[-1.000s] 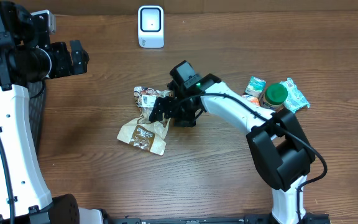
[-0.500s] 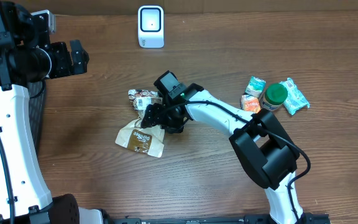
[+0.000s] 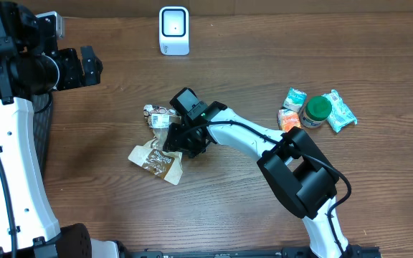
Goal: Scan the item barcode
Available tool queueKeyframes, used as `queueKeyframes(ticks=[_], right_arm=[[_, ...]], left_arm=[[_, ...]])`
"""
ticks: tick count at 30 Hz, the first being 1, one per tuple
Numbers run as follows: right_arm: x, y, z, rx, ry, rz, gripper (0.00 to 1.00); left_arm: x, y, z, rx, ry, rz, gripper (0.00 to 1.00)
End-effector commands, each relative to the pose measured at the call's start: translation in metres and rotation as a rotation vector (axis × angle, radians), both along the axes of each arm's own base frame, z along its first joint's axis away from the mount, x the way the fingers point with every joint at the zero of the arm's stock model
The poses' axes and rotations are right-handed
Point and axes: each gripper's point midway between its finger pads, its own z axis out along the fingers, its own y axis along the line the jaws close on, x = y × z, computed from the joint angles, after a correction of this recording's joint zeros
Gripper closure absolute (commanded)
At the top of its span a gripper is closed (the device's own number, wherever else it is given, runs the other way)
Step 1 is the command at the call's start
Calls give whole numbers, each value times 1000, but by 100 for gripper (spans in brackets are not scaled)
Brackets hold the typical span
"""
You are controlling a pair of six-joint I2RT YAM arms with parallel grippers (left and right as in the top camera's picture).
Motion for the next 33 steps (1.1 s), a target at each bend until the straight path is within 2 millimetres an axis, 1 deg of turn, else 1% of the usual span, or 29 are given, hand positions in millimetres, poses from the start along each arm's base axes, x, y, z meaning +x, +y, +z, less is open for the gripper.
queueKeyframes(ticks=[1, 2, 4, 7, 10, 11, 13, 14, 15, 17, 19, 22, 25, 28, 30, 31, 32, 33], right_arm=[[-6, -12, -34, -84, 17, -2, 67], [-5, -12, -32, -76, 15, 5, 68], [-3, -9, -27, -43, 6, 39, 75], [6, -7, -9, 8, -34, 85, 78], [16, -9, 20, 54, -117, 152, 79], [19, -10, 27, 62, -139, 166, 81], [27, -13, 48, 90, -201, 193, 85], [34, -18, 66, 108, -248, 199, 92], [39, -22, 76, 116, -275, 202, 96], [48, -34, 94, 126, -316, 194, 96], [53, -44, 100, 126, -328, 197, 96], [53, -56, 93, 115, -316, 221, 96], [47, -59, 87, 111, -335, 286, 96], [44, -56, 90, 135, -336, 308, 96], [44, -57, 109, 222, -333, 313, 96], [43, -57, 122, 279, -342, 331, 96], [42, -64, 148, 375, -351, 332, 96], [45, -72, 163, 410, -360, 316, 96]], left_arm=[[1, 0, 2, -13, -6, 10, 0], [1, 0, 2, -13, -6, 10, 1], [1, 0, 2, -13, -6, 10, 0], [1, 0, 2, -13, -6, 10, 0], [1, 0, 2, -13, -6, 10, 0], [1, 0, 2, -13, -6, 10, 1], [1, 0, 2, -13, -6, 10, 0], [1, 0, 2, -13, -6, 10, 1], [1, 0, 2, -13, -6, 10, 0], [1, 0, 2, -13, -6, 10, 0], [1, 0, 2, -13, -6, 10, 0], [1, 0, 2, -13, -6, 10, 1], [1, 0, 2, -13, -6, 10, 1], [1, 0, 2, -13, -6, 10, 0], [1, 0, 2, -13, -6, 10, 1], [1, 0, 2, -13, -6, 10, 0], [1, 0, 2, -13, -6, 10, 1], [1, 0, 2, -13, -6, 10, 0]])
